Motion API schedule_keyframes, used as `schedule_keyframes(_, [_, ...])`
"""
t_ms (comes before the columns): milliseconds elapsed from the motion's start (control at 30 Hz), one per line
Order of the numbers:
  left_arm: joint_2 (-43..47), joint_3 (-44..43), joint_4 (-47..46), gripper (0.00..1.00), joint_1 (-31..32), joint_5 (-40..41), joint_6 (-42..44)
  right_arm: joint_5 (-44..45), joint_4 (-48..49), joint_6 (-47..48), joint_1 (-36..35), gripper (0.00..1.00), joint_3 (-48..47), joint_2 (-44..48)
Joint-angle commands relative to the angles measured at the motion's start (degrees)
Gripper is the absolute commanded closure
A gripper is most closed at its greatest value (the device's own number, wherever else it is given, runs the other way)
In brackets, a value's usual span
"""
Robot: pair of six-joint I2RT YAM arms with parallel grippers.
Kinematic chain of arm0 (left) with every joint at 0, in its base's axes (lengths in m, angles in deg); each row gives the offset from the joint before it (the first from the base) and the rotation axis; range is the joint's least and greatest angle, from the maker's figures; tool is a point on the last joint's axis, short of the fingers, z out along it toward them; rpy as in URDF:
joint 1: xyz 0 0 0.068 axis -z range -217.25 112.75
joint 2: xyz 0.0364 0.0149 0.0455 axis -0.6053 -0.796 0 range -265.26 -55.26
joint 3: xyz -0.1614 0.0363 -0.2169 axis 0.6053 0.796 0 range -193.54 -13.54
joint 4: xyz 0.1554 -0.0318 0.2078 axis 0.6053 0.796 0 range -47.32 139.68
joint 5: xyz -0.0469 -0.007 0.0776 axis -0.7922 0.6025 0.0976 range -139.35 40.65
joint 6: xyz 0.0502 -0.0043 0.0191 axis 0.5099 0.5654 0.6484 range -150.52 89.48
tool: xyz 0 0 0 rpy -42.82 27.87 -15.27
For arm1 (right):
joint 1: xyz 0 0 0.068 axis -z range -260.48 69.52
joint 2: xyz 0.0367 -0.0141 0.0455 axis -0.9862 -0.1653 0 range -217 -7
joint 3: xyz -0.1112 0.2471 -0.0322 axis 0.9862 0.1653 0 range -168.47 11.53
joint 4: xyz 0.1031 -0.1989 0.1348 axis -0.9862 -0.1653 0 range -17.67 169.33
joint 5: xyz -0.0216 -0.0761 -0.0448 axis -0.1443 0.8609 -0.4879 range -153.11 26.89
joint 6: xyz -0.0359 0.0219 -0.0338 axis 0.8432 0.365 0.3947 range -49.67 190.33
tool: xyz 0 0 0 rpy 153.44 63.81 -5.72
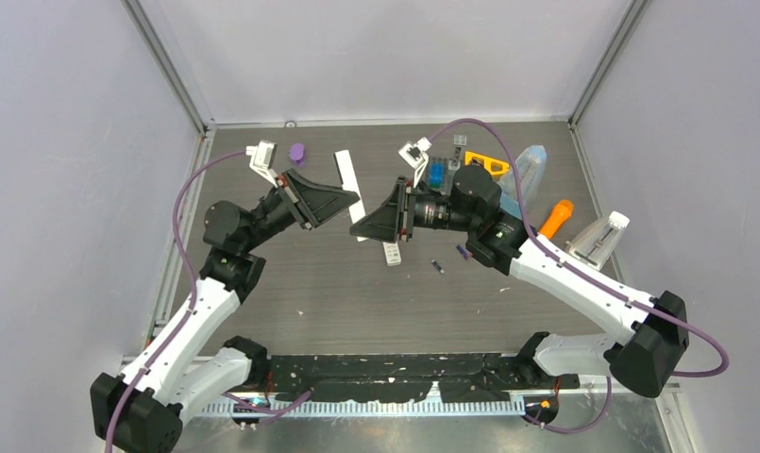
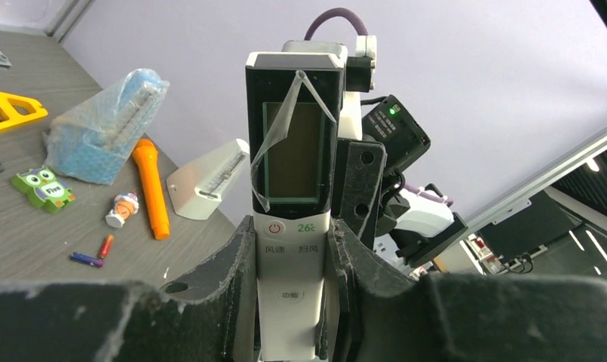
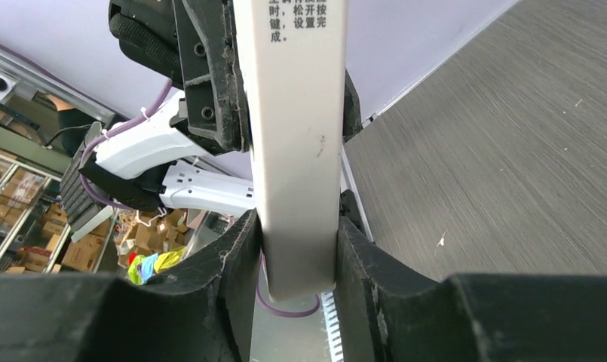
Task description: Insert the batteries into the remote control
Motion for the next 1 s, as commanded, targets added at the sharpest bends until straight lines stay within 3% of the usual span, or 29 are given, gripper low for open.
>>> schedule_keyframes(0, [1.7, -2.5, -0.5, 0.63, 0.2, -4.6, 4.5, 0.3, -5.0, 5.2, 0.2, 0.82, -3.8, -0.4])
schedule_keyframes(67, [2.6, -4.9, 8.0, 0.46, 0.1, -6.4, 10.7, 1.5, -10.9, 11.4, 0.2, 0.84, -5.2, 0.4])
schedule_keyframes(133, [3.2, -8.3, 18.4, 0.37, -0.1, -8.3, 18.3, 2.9, -18.2, 18.5, 0.2, 0.85, -6.9, 1.1])
schedule_keyframes(367, [4.8, -21.1, 55.5, 0.26, -2.1, -10.2, 48.0, 4.3, -38.1, 40.7, 0.2, 0.85, -13.7, 2.7])
schedule_keyframes(500, [4.9, -27.0, 69.9, 0.21, -2.5, -10.1, 62.9, 0.7, -45.2, 47.7, 0.2, 0.85, -17.3, 2.6])
schedule_keyframes(600, [4.2, -29.9, 75.7, 0.19, -2.5, -11.5, 69.1, -0.4, -49.1, 51.8, 0.1, 0.85, -19.3, 2.6])
schedule_keyframes(733, [3.0, -31.5, 77.3, 0.19, -2.5, -13.5, 70.8, -1.3, -51.5, 54.4, -0.2, 0.86, -20.5, 3.3])
schedule_keyframes(967, [-0.6, -30.2, 64.3, 0.19, -2.5, -26.5, 55.1, 2.6, -47.7, 55.2, -3.9, 0.86, -19.6, 4.3])
